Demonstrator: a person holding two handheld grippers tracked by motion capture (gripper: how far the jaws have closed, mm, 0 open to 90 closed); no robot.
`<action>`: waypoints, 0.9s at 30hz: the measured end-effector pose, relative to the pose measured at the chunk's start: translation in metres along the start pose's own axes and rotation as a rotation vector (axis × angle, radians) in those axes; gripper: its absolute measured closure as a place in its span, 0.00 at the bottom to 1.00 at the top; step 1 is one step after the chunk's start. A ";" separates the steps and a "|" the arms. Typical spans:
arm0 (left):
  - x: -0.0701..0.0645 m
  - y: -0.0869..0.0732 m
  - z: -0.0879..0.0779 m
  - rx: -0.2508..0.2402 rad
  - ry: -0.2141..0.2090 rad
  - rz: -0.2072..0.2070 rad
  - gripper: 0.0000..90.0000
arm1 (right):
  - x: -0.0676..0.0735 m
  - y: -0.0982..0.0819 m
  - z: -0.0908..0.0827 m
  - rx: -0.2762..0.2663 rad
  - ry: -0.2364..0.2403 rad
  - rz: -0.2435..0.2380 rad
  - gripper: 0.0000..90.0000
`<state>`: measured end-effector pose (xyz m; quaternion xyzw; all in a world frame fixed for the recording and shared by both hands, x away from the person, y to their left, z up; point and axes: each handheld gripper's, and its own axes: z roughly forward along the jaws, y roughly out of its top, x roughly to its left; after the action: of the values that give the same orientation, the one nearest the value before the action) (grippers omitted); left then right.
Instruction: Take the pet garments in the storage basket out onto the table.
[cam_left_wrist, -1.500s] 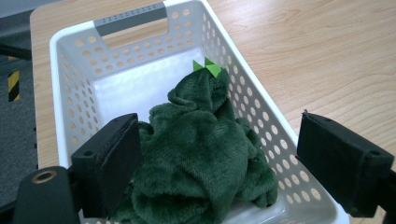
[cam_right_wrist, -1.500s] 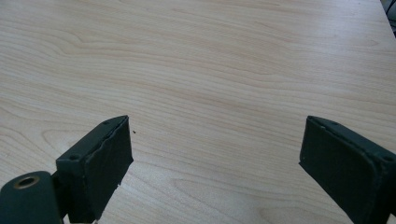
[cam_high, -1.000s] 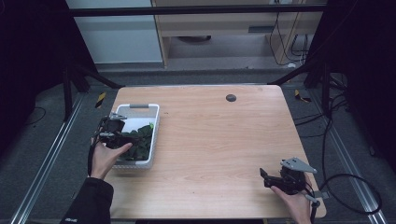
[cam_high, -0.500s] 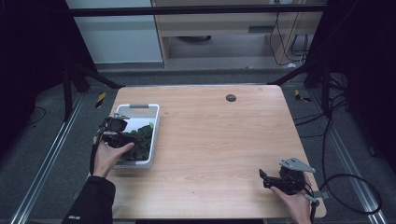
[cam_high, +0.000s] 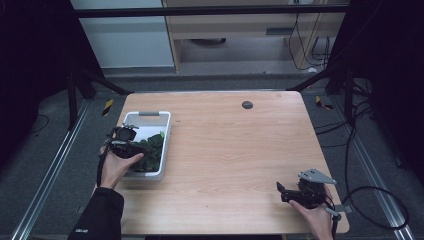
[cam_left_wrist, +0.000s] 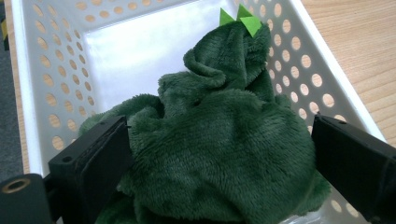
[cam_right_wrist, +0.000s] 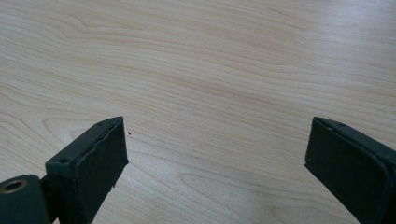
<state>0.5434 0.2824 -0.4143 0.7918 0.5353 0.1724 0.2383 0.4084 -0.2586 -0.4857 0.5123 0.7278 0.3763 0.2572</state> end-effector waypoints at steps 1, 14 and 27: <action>0.000 0.000 0.002 0.005 -0.001 -0.007 0.06 | 0.000 0.000 0.000 0.000 0.001 0.001 0.06; -0.002 -0.004 0.014 0.056 -0.010 -0.004 0.12 | 0.000 0.000 0.003 0.017 0.007 -0.002 0.06; 0.000 -0.007 0.019 0.102 -0.028 -0.012 0.59 | 0.001 0.000 0.004 0.030 0.013 -0.010 0.05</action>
<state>0.5484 0.2811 -0.4336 0.8020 0.5448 0.1323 0.2063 0.4109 -0.2563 -0.4884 0.5099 0.7377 0.3673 0.2466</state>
